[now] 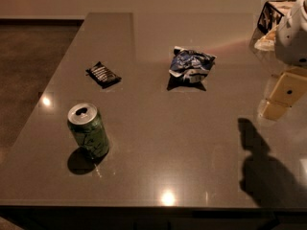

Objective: Move blue chip bag near green can

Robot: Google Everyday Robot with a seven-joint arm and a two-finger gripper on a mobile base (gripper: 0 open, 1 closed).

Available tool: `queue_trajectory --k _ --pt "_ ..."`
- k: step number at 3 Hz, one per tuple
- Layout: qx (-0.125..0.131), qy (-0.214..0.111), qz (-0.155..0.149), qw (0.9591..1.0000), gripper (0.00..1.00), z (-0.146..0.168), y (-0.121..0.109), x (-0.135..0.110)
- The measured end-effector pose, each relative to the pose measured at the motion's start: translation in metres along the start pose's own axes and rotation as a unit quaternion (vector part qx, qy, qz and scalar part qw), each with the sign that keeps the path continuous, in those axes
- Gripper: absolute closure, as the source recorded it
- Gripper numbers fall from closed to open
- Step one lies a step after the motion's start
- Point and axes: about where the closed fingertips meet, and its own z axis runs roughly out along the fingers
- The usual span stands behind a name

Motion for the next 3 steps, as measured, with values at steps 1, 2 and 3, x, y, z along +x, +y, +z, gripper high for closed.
queue_trajectory --k 1,2,3 --pt "0.0 0.0 0.0 1.0 0.0 0.0 0.0 0.0" --pt "0.0 -0.022 0.041 0.9989 0.0 0.014 -0.028 -0.016" --pt "-0.003 -0.05 0.083 0.9952 0.0 0.041 -0.06 -0.033"
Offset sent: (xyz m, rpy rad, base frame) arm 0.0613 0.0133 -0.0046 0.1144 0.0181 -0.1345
